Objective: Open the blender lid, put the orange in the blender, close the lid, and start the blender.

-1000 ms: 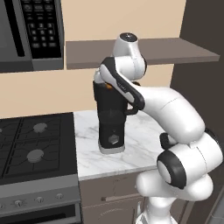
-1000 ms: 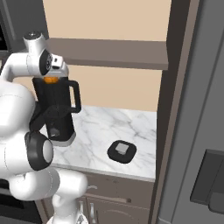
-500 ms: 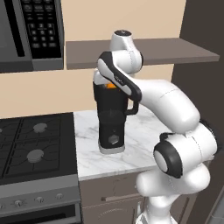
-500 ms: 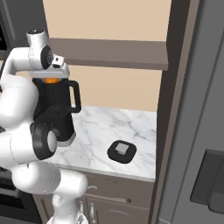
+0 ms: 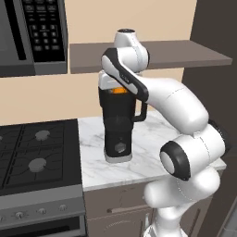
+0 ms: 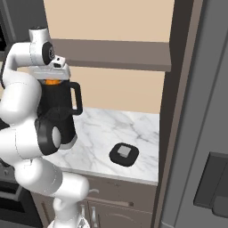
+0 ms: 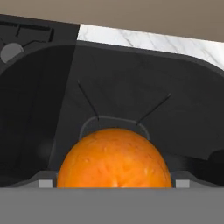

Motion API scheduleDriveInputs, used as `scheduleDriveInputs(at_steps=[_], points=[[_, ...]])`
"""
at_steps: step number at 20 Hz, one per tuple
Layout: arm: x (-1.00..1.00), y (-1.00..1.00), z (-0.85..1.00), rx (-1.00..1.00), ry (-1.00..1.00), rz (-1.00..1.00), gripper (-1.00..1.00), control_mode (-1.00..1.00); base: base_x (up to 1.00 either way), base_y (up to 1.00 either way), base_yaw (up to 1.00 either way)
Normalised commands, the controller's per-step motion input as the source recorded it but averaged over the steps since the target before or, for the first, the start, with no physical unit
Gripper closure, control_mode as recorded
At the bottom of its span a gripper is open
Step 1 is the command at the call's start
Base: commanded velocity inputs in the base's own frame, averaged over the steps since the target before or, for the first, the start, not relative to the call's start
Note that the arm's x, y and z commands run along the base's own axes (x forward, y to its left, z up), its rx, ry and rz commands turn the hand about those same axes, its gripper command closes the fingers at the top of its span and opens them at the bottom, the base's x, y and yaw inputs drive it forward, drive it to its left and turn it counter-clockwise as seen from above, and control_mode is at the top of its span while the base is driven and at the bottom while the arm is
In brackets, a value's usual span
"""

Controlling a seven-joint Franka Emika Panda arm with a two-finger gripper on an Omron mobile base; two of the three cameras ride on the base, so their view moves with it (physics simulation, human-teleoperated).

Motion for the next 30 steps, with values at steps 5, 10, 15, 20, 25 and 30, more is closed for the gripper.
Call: scheduleDriveInputs(at_steps=[5,10,15,20,25,30], points=[[-0.04,0.00,-0.08,0.00,0.00,0.00,-1.00,-1.00,0.00,0.00,0.00],[-0.01,0.00,0.00,0.00,-0.03,0.00,-1.00,-1.00,0.00,0.00,0.00],[-0.24,0.00,0.52,-0.01,-0.16,0.00,-1.00,-1.00,0.00,0.00,0.00],[-0.67,-0.01,0.36,0.00,-0.24,0.00,-1.00,-1.00,0.00,0.00,0.00],[-0.81,-0.32,0.00,0.00,-0.26,0.00,-1.00,-1.00,0.00,0.00,0.00],[-0.67,-0.93,-0.13,0.00,-0.15,0.00,-1.00,-1.00,0.00,0.00,0.00]])
